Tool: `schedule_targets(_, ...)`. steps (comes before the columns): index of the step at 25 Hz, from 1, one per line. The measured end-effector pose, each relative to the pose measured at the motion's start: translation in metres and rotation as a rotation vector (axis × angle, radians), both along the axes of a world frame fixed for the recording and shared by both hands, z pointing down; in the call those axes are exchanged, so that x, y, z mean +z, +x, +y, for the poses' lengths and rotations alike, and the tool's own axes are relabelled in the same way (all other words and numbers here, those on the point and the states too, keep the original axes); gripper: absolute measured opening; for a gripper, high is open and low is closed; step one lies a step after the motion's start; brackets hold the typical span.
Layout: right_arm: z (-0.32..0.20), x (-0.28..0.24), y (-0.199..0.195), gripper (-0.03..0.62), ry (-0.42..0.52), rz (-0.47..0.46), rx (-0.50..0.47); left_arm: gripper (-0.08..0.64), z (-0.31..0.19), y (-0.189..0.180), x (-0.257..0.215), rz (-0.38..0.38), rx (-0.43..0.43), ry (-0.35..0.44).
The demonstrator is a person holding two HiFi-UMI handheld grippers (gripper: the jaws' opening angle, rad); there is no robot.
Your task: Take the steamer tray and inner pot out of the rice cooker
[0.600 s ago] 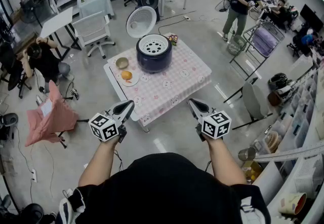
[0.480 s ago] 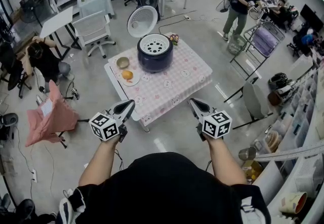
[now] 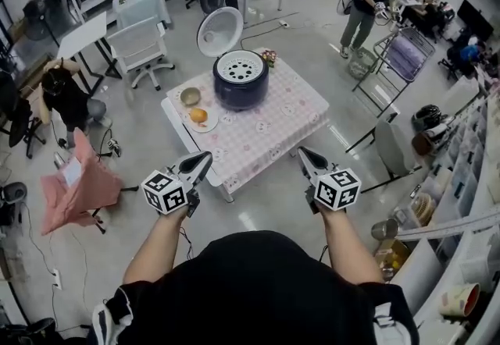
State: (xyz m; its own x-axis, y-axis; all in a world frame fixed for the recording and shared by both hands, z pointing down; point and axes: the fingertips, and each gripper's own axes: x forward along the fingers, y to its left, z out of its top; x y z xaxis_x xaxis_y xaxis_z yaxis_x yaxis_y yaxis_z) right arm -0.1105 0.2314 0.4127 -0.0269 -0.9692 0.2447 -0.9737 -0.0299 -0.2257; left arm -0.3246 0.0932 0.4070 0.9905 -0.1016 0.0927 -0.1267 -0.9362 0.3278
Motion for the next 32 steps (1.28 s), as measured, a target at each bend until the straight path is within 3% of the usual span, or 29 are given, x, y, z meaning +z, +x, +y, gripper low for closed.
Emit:
schedule_targets(4, 0.003, -0.001, -0.002, 0.019, -0.001, 0.011, 0.037, 0.021, -0.003, -0.001, -0.001, -0.003, 0.021, 0.006)
schedule_targets(7, 0.006, -0.001, -0.004, 0.061, -0.002, 0.011, 0.051, 0.032, -0.003, -0.002, -0.004, 0.000, 0.037, 0.009)
schedule_targets(12, 0.006, -0.003, 0.004, 0.168, -0.006, 0.027, 0.082, 0.114, -0.006, 0.005, -0.004, 0.008, 0.070, 0.001)
schedule_targets(19, 0.007, 0.007, 0.019, 0.254, -0.018, 0.033, 0.098, 0.225, -0.013, 0.025, 0.010, -0.021, 0.078, -0.004)
schedule_targets(23, 0.002, 0.013, 0.037, 0.274, -0.030, 0.031, 0.096, 0.261, -0.022, 0.045, 0.014, -0.040, 0.075, -0.006)
schedule_targets(32, -0.034, 0.031, 0.111, 0.287, -0.036, -0.010, 0.053, 0.265, -0.048, 0.113, 0.019, -0.064, 0.021, -0.009)
